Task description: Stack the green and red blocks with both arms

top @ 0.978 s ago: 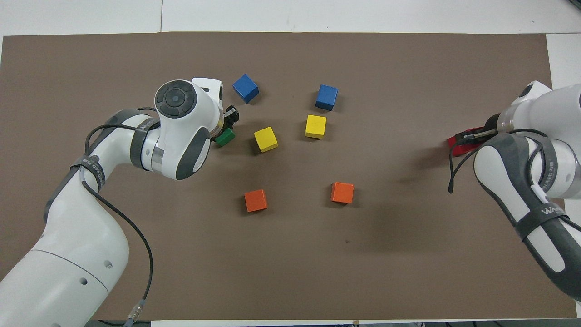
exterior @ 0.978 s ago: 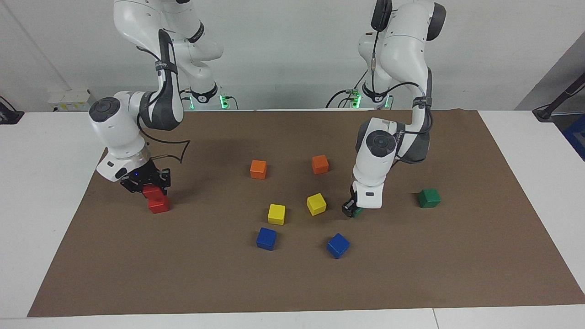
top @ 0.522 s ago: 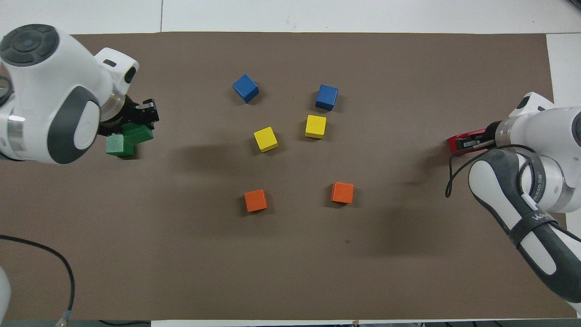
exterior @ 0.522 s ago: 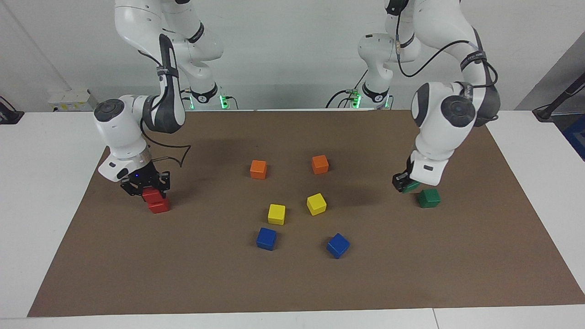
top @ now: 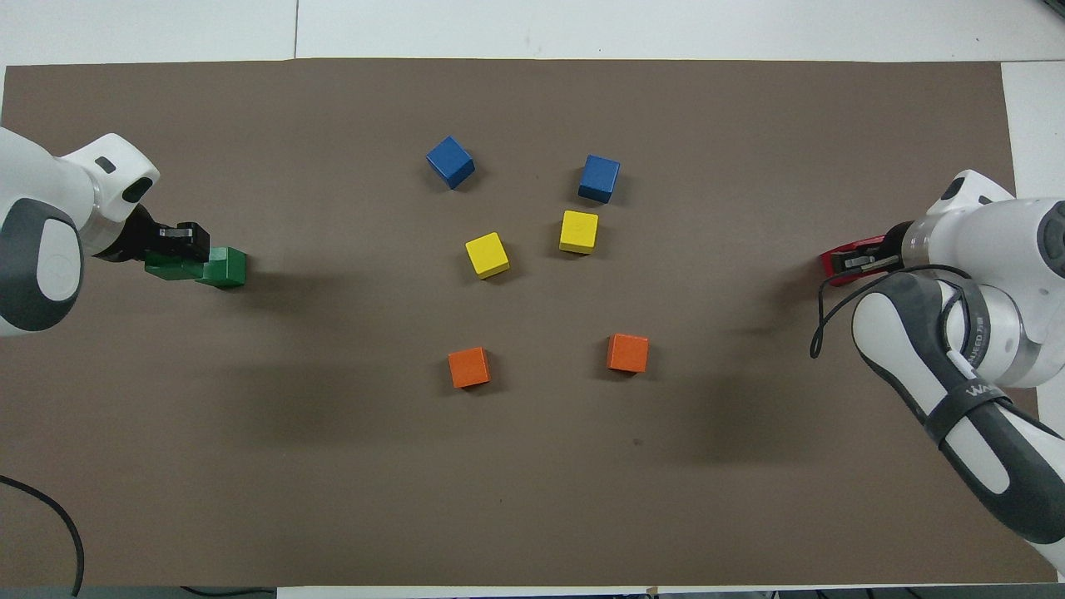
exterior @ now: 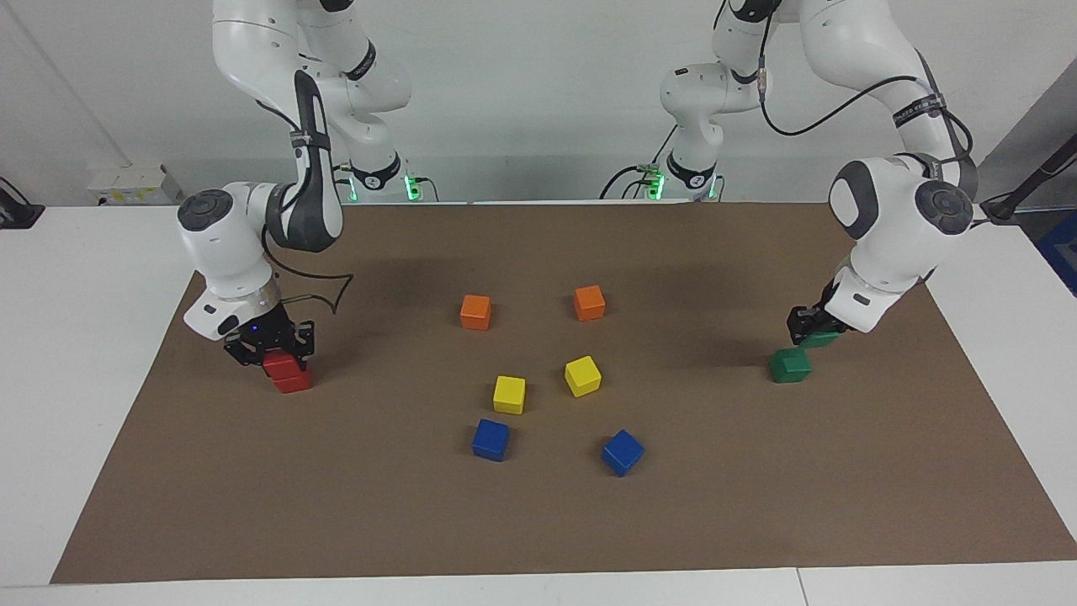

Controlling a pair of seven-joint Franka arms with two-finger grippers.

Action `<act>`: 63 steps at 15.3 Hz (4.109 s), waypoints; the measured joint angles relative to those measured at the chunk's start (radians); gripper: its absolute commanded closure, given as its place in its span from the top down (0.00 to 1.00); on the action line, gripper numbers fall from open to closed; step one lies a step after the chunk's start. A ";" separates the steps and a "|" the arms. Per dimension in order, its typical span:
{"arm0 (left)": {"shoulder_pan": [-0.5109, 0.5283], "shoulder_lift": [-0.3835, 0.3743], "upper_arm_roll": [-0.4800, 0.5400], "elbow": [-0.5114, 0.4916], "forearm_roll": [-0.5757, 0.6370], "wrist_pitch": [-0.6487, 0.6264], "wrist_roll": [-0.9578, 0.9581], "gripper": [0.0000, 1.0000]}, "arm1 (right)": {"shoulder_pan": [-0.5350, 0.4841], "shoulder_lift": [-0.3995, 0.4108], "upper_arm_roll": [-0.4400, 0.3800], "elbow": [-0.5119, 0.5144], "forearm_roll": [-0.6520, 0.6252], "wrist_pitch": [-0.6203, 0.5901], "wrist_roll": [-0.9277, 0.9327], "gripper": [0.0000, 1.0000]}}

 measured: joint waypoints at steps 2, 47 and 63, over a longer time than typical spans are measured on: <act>0.000 0.000 -0.005 -0.039 0.000 0.054 0.001 0.00 | 0.000 0.000 0.000 0.000 0.002 0.000 0.000 1.00; -0.001 -0.248 -0.012 0.059 -0.001 -0.380 0.003 1.00 | 0.048 -0.169 0.023 0.502 -0.109 -0.913 0.075 1.00; -0.001 -0.248 -0.012 0.057 -0.002 -0.426 -0.017 1.00 | 0.049 -0.199 0.030 0.488 -0.076 -0.926 0.142 1.00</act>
